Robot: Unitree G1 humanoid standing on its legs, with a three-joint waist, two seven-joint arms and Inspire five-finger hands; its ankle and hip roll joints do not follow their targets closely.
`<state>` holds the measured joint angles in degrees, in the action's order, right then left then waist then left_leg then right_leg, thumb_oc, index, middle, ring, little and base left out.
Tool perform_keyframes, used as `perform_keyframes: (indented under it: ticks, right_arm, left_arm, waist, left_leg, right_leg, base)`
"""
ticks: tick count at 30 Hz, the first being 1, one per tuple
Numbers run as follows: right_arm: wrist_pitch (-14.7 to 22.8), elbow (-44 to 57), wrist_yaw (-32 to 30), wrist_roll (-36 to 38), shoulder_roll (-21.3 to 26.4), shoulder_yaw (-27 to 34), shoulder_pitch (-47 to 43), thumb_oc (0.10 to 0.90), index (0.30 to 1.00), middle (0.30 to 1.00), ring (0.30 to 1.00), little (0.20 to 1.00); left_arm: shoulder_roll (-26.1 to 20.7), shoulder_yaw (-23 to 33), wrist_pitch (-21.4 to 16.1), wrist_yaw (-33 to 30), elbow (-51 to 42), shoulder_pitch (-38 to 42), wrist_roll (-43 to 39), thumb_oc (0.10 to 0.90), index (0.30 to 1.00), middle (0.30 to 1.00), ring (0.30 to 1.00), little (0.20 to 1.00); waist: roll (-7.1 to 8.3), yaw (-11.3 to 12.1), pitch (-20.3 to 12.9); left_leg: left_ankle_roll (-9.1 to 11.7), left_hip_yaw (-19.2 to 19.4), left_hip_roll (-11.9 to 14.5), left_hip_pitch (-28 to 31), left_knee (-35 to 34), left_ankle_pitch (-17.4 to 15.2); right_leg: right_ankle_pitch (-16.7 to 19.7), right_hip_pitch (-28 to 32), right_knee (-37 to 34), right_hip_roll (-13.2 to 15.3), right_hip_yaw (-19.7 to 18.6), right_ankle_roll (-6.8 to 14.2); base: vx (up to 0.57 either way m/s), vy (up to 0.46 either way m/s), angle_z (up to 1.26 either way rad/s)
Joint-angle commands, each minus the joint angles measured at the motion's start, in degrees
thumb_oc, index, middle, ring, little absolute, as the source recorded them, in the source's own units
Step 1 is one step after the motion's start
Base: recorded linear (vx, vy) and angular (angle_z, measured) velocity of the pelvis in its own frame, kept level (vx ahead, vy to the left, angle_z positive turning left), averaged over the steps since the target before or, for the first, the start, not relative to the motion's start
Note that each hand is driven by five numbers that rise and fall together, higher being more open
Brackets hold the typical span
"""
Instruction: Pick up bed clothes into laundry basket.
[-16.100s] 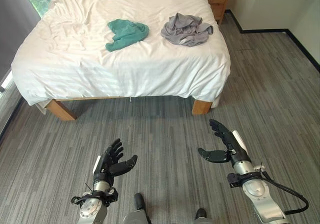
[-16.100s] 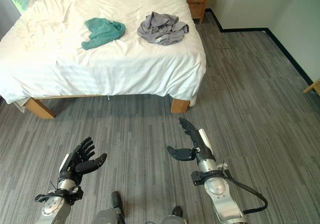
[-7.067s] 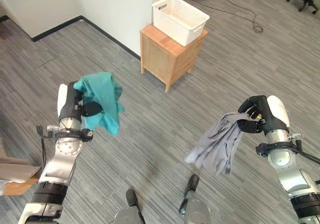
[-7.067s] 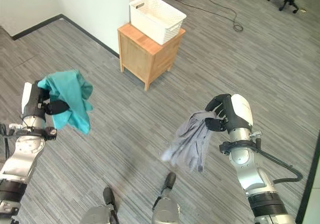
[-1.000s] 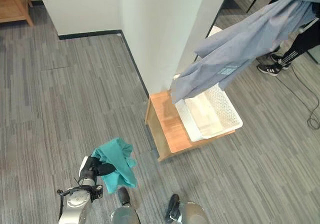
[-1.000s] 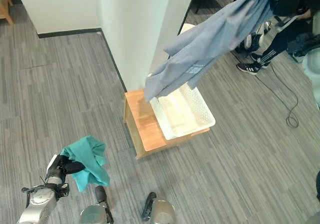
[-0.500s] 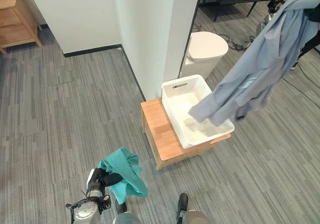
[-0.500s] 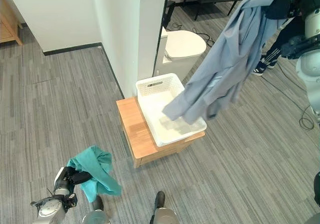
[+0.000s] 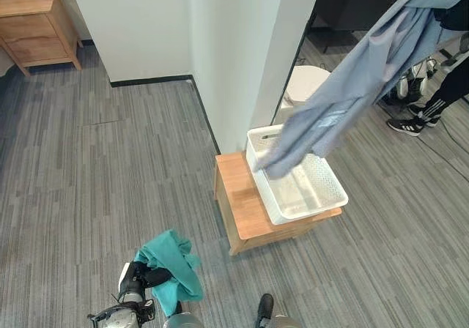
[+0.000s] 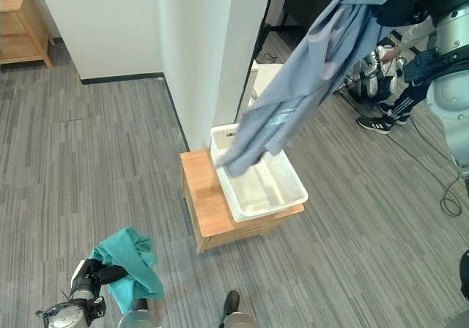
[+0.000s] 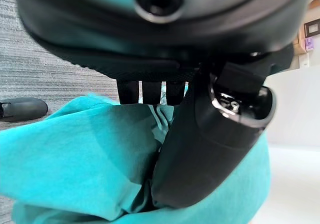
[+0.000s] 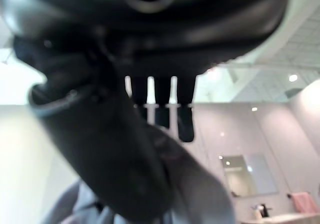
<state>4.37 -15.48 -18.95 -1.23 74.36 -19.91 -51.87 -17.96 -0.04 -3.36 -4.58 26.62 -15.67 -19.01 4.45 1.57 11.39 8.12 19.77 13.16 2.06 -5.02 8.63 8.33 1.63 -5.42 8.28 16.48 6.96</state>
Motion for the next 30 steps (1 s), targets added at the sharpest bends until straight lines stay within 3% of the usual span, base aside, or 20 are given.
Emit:
perform_keyframes:
  ticks: [1, 4, 8, 15, 22, 30]
  right_arm:
    - [-0.19, -1.72, -3.33, -0.39, 1.89, 4.31, -7.18, 0.400, 0.300, 0.300, 0.300, 0.300]
    - [-0.77, -1.76, -2.41, -2.46, -2.12, 6.51, -2.65, 0.400, 0.300, 0.300, 0.300, 0.300]
    - [-1.79, -6.13, -2.70, -4.21, -4.30, 5.48, -3.39, 0.400, 0.300, 0.300, 0.300, 0.300]
    - [-3.13, -15.66, -6.91, -3.19, -3.48, 5.98, -7.68, 0.400, 0.300, 0.300, 0.300, 0.300]
    - [-2.36, -15.42, -9.55, -2.39, 0.01, 5.37, -11.27, 0.400, 0.300, 0.300, 0.300, 0.300]
    - [-0.24, -6.92, -12.23, -1.19, 3.01, 3.62, -17.18, 0.400, 0.300, 0.300, 0.300, 0.300]
  left_arm:
    - [-3.74, -1.69, -4.51, 0.24, -5.27, 3.99, -0.78, 0.400, 0.300, 0.300, 0.300, 0.300]
    - [-5.03, -2.73, -5.01, 0.65, -5.68, 5.11, -0.18, 0.400, 0.300, 0.300, 0.300, 0.300]
    - [-6.22, -3.82, -5.69, 1.02, -6.74, 5.03, 0.12, 0.400, 0.300, 0.300, 0.300, 0.300]
    - [-6.14, -3.33, -6.38, 0.76, -7.76, 3.88, -1.94, 0.400, 0.300, 0.300, 0.300, 0.300]
    - [-5.89, -3.75, -6.27, 1.35, -6.25, 3.52, -2.75, 0.400, 0.300, 0.300, 0.300, 0.300]
    - [-6.54, -4.31, -6.03, 1.33, -4.39, 4.84, -1.74, 0.400, 0.300, 0.300, 0.300, 0.300]
  waist:
    - [1.44, 1.21, 0.49]
    - [0.42, 1.64, 3.37]
    - [-0.86, 2.20, 5.68]
    - [-2.78, 2.59, 7.42]
    - [-2.69, 2.96, 7.19]
    - [-1.86, 2.57, 6.68]
  left_leg:
    - [0.80, 1.15, 1.08, 1.02, 0.08, -4.00]
    - [0.86, 0.92, 1.05, -1.48, 0.08, -3.28]
    - [1.27, 0.97, 1.20, -3.84, 0.08, -2.61]
    - [1.64, 0.47, 1.18, -7.02, 0.02, -1.71]
    - [1.66, -0.26, 1.08, -7.14, 0.02, -1.96]
    - [1.76, -0.29, 1.28, -6.51, 0.02, -2.39]
  right_leg:
    - [-9.59, 4.57, 0.42, 1.73, 2.91, 2.53]
    - [-8.68, 1.89, 0.47, 2.12, 2.90, 2.69]
    - [-8.25, -0.57, 0.54, 2.69, 3.10, 2.85]
    - [-7.63, -3.40, 0.42, 3.33, 3.28, 3.24]
    - [-7.74, -3.44, 0.42, 3.19, 3.27, 3.25]
    - [-7.92, -3.50, 0.42, 2.83, 2.86, 3.13]
  base:
    - [-0.12, 0.001, 0.00]
    - [-0.13, -0.014, -0.03]
    - [-0.09, 0.010, 0.06]
    - [-0.04, 0.007, 0.03]
    - [0.00, 0.000, 0.00]
    - [0.00, 0.000, 0.00]
